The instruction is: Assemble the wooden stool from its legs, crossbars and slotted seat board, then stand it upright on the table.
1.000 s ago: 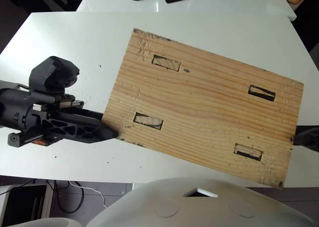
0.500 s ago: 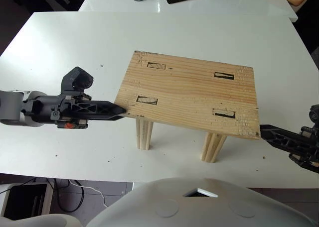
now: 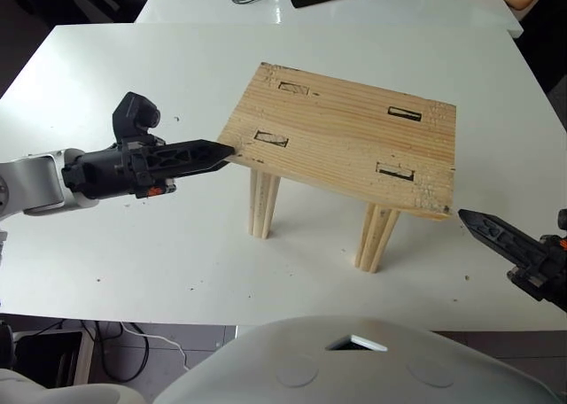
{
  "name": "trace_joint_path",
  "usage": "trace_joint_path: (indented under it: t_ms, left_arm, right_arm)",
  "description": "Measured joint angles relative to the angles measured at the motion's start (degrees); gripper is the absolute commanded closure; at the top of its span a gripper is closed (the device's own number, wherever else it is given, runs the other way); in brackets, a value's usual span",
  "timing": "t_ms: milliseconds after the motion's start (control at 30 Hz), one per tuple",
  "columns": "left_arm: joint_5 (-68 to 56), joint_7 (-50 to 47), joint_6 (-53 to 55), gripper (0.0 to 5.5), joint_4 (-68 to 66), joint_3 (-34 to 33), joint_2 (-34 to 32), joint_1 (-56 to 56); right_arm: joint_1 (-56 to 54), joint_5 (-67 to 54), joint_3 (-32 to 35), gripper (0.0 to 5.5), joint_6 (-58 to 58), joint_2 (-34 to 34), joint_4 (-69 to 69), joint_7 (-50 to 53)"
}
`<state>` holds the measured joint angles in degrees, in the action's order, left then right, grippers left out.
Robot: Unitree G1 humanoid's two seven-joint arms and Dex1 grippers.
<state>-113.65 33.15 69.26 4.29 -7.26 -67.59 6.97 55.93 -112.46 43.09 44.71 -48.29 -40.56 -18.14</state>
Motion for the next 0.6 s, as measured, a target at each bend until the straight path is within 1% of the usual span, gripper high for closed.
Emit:
trace_joint_path:
  t_ms: [67,200,367,467,533,600]
  left_arm:
    - [0.0,0.57,1.48,2.2,-1.14,-1.58,0.51,-1.21]
    - [0.07,2.01,5.42,2.2,-5.75,-2.73,1.8,-0.62]
    - [0.33,6.85,10.39,2.2,-8.83,-3.87,1.45,1.11]
    - [0.33,6.7,10.69,2.2,-9.12,-4.86,0.88,0.23]
    - [4.21,7.61,10.96,2.2,-7.17,-7.15,0.82,-3.38]
    - [14.08,13.97,8.42,2.2,-2.63,-8.24,0.41,-9.78]
  right_arm:
    - [-0.97,0.0,-0.78,1.53,-0.15,0.8,-0.3,0.48]
    - [-1.81,0.66,-3.62,1.53,-0.26,2.61,-2.18,0.93]
    - [-0.99,2.53,-5.29,1.53,0.23,4.38,-3.46,-0.56]
    - [-1.13,3.52,-6.76,1.53,0.23,5.1,-3.76,-1.45]
    - [-1.11,5.06,-7.36,1.53,0.44,5.3,-4.13,-2.12]
    - [-0.84,7.08,-7.91,1.53,0.95,5.31,-4.58,-3.21]
